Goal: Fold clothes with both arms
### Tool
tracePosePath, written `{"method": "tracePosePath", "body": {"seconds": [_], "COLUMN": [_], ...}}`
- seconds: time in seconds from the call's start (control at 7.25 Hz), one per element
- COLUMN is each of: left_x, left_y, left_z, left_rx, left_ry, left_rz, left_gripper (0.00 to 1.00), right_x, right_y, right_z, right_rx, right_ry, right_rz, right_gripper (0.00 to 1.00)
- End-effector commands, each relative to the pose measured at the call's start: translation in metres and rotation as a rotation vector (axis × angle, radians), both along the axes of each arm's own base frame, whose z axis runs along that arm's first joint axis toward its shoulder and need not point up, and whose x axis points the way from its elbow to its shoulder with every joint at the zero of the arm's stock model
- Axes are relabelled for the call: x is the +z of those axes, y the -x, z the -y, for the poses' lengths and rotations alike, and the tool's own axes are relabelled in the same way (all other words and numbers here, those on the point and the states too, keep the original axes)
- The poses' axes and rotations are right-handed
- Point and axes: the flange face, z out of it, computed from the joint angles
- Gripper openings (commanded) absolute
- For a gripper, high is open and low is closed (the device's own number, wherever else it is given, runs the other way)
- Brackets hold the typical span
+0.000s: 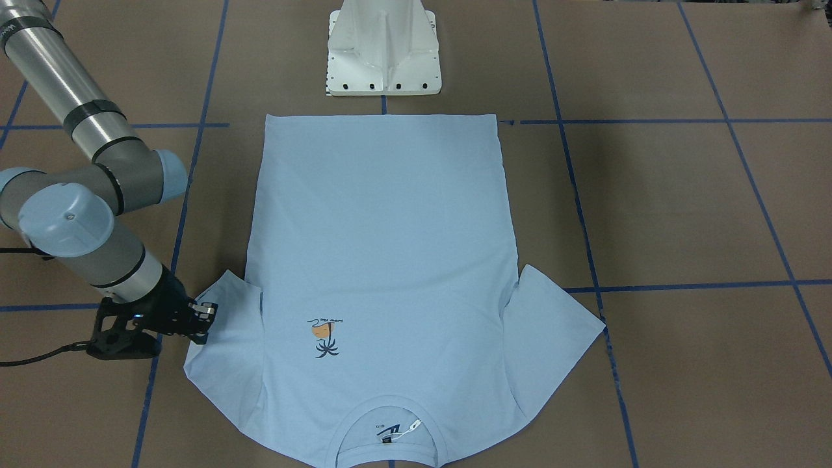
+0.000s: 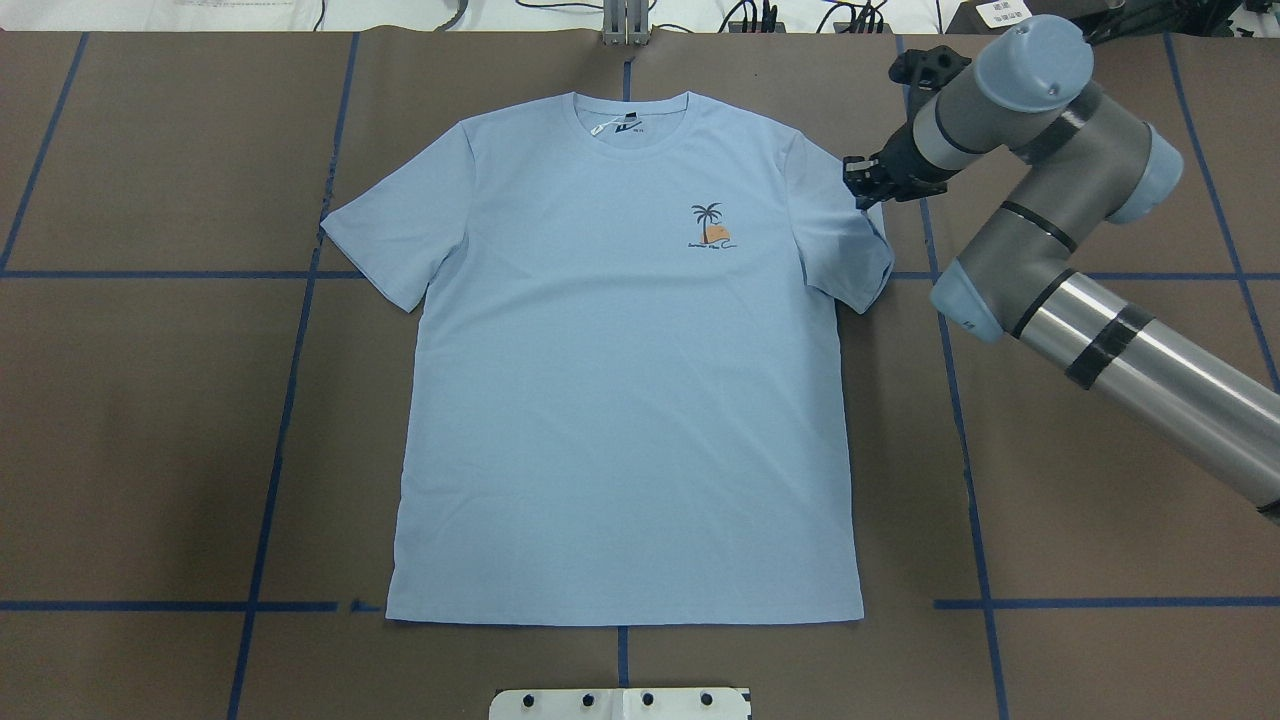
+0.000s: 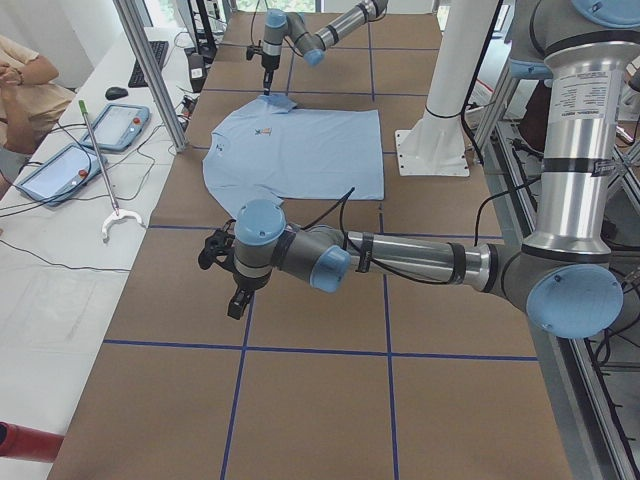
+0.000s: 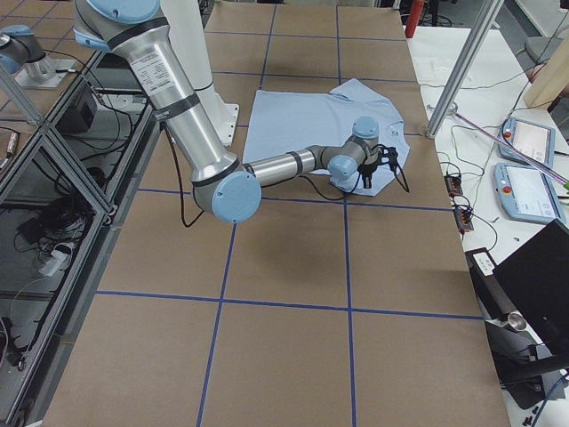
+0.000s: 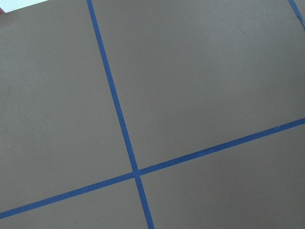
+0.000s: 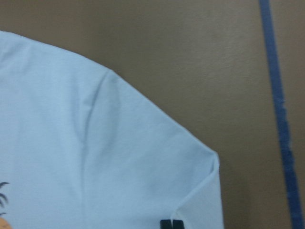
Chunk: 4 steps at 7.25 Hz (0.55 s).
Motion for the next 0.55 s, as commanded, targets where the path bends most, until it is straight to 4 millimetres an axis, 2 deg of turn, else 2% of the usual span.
{"method": "tracePosePath", "body": {"seconds": [0.0, 0.14, 0.28, 0.41], "left_x": [-0.005, -0.008, -0.008, -0.009], "left_y": [0.000, -0.001, -0.001, -0.001], "left_z": [0.001, 0.001, 0.001, 0.002], "left_rx": [-0.001, -0.002, -0.002, 0.000], "left_ry": [-0.026, -0.046, -0.048, -0.049], "left_rz": [-0.003, -0.006, -0.006, -0.006], "left_gripper": [1.00, 1.00, 1.00, 1.00], "right_x": [-0.059, -0.079, -0.085, -0.083], "right_y": [0.056, 0.076, 0.090, 0.099], "right_z": [0.016, 0.023, 0.020, 0.015], "right_rx": [0.064, 0.081, 0.100, 0.104], "right_ry": [0.059, 0.062, 0.066, 0.049], "right_rz": [0.036, 0.035, 0.031, 0.016], "right_gripper": [0.00, 0.00, 0.00, 0.00]}}
